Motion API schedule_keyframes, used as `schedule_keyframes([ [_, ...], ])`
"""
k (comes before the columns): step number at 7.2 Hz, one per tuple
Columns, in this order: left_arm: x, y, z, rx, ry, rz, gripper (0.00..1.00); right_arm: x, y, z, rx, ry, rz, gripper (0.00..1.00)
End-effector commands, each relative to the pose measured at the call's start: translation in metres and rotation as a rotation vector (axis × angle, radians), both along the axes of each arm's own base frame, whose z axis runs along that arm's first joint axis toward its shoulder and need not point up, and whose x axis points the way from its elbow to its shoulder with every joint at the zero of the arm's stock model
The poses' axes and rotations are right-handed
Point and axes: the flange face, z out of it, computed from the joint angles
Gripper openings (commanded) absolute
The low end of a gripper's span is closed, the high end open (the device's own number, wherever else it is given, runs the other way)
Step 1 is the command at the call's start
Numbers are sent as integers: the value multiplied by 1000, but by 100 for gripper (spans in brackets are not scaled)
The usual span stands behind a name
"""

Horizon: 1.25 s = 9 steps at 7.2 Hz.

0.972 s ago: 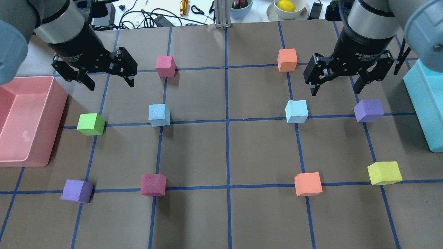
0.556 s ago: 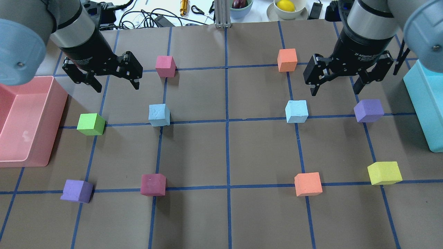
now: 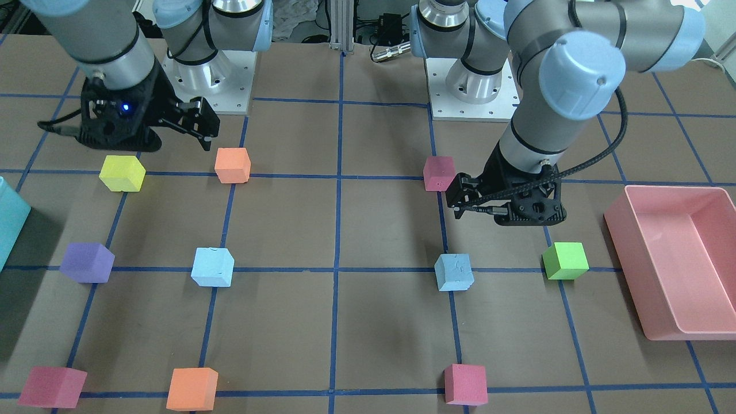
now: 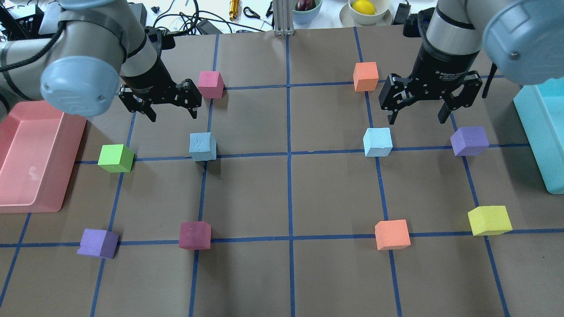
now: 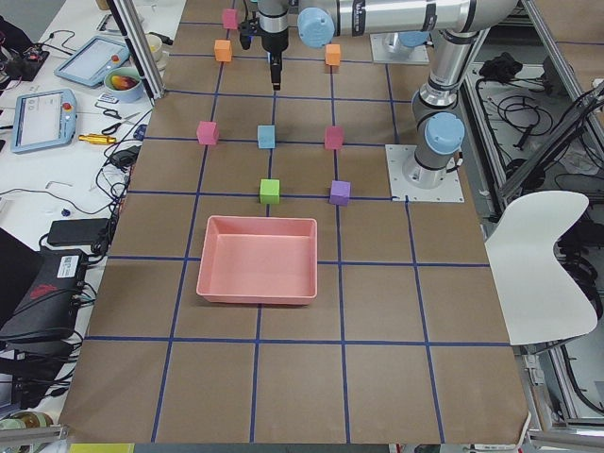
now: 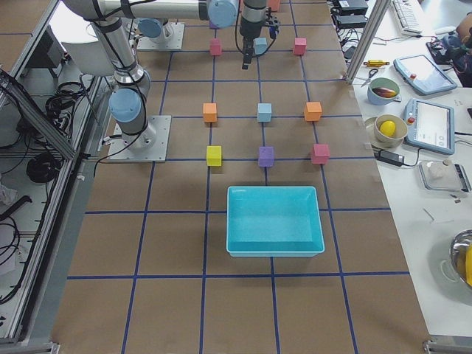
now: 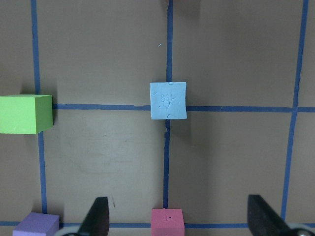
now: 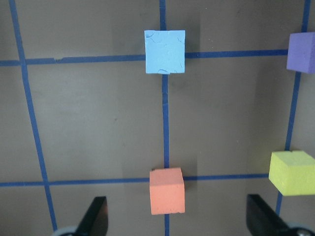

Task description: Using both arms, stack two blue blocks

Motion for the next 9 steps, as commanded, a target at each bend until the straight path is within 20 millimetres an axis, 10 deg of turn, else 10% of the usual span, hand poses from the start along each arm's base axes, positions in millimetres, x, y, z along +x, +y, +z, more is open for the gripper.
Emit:
schedule_keyframes([
  [1, -2, -9, -68, 10, -1, -4, 100, -1, -60, -67, -39, -1, 12, 100],
  [4, -3, -17, -138, 9, 2, -3, 100, -3, -93, -147, -10, 4, 11, 100],
  [9, -6, -18, -175, 71, -1, -17, 100, -1, -83, -226, 1, -9, 7, 100],
])
